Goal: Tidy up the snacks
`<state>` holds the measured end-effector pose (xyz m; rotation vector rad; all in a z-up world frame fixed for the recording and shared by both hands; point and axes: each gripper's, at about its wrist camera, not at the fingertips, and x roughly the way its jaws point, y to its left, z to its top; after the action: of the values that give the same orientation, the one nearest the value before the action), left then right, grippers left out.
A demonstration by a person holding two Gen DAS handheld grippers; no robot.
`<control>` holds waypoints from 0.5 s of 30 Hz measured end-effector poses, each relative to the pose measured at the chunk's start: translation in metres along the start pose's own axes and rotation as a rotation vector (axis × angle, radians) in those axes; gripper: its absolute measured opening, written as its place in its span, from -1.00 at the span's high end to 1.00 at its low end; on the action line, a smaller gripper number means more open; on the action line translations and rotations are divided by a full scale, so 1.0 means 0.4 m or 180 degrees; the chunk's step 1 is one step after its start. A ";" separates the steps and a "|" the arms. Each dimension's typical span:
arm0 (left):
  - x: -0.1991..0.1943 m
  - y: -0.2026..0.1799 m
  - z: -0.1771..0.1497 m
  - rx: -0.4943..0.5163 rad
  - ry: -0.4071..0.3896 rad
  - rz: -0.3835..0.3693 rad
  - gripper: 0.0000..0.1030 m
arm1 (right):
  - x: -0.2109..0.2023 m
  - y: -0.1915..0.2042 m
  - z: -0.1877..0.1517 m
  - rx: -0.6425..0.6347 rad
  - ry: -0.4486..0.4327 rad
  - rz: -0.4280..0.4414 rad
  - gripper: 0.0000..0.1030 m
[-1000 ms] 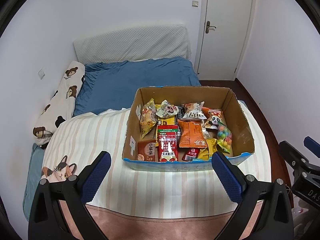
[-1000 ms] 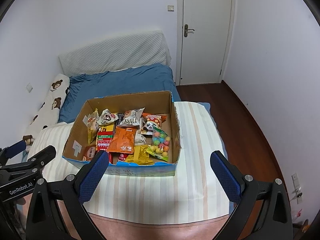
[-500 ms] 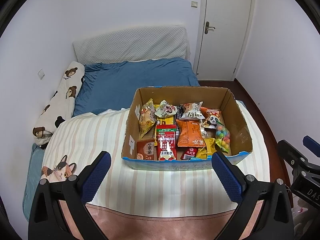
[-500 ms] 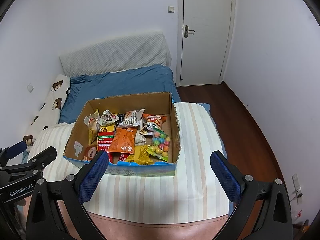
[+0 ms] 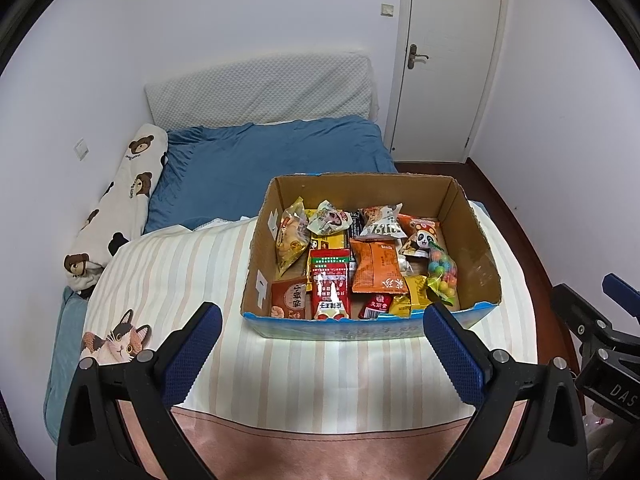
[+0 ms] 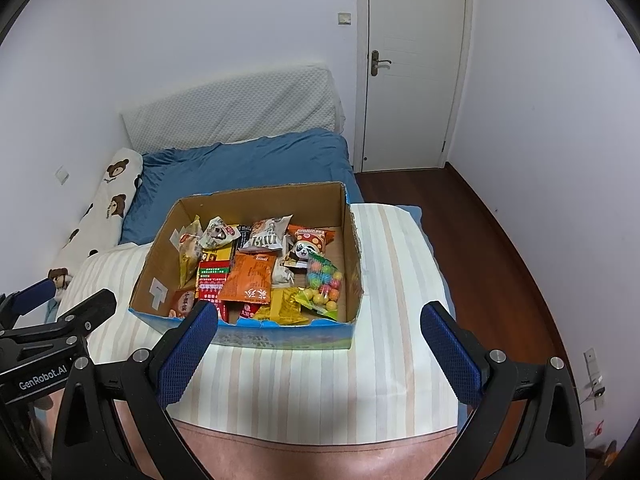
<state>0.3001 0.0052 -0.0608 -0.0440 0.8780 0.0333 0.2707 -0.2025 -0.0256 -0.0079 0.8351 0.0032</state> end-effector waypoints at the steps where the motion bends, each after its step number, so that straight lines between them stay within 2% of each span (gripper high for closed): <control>1: 0.000 0.000 0.000 0.0001 -0.0006 0.0003 -1.00 | 0.001 -0.002 0.001 0.0007 0.0003 0.0007 -1.00; 15: -0.005 0.001 -0.006 -0.0003 -0.0044 0.0024 -1.00 | 0.000 0.002 -0.002 -0.0005 -0.0011 0.0029 -1.00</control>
<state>0.2968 0.0056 -0.0607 -0.0414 0.8645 0.0412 0.2701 -0.2018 -0.0260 -0.0055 0.8317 0.0125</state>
